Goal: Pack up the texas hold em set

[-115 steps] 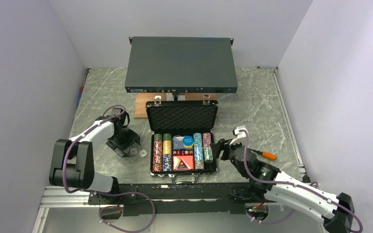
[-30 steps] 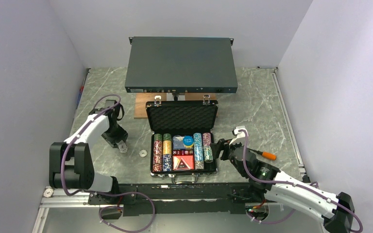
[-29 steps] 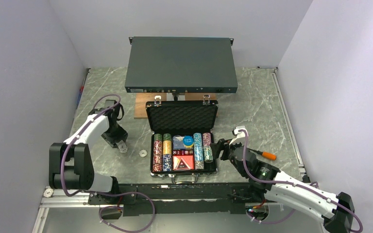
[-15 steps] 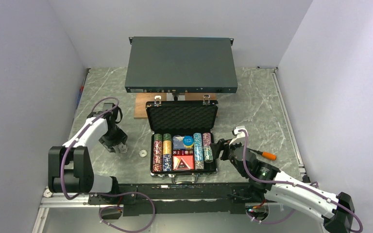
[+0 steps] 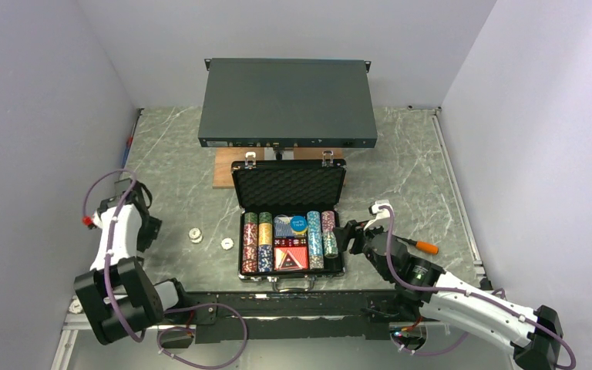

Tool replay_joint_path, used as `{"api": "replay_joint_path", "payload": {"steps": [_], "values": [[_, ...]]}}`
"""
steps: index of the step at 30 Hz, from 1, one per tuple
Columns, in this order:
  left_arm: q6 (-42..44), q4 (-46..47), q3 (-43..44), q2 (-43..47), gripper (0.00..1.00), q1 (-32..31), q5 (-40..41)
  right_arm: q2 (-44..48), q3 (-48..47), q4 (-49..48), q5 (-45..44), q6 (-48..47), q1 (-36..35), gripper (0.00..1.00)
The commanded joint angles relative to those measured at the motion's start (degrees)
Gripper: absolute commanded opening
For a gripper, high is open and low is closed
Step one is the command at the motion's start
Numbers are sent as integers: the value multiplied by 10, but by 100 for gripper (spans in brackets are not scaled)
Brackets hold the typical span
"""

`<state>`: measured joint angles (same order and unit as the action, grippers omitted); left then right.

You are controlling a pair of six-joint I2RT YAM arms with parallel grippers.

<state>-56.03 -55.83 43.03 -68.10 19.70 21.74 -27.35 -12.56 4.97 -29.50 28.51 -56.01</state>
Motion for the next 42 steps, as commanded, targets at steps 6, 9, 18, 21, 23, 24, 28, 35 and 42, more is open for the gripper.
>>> {"api": "replay_joint_path", "payload": {"steps": [6,9,18,21,23,24,28,35,42], "values": [[-50,-53,13,16,90,160,208,16,-3,-25,8,-9,-1,67],[-19,-23,4,24,89,185,234,30,2,-26,11,-10,0,67],[239,234,-56,109,85,214,198,49,5,-21,14,-8,0,67],[309,301,-71,122,82,250,165,67,12,-22,19,-9,0,67],[341,335,-70,117,80,263,150,69,13,-25,22,-10,-1,68],[362,342,-64,108,78,265,154,67,13,-27,24,-11,1,68],[500,453,-97,83,80,268,230,50,9,-31,28,-12,0,67],[673,594,-188,12,74,273,236,50,10,-36,37,-14,0,67],[741,662,-268,76,77,320,191,65,13,-31,33,-13,0,68]]}}
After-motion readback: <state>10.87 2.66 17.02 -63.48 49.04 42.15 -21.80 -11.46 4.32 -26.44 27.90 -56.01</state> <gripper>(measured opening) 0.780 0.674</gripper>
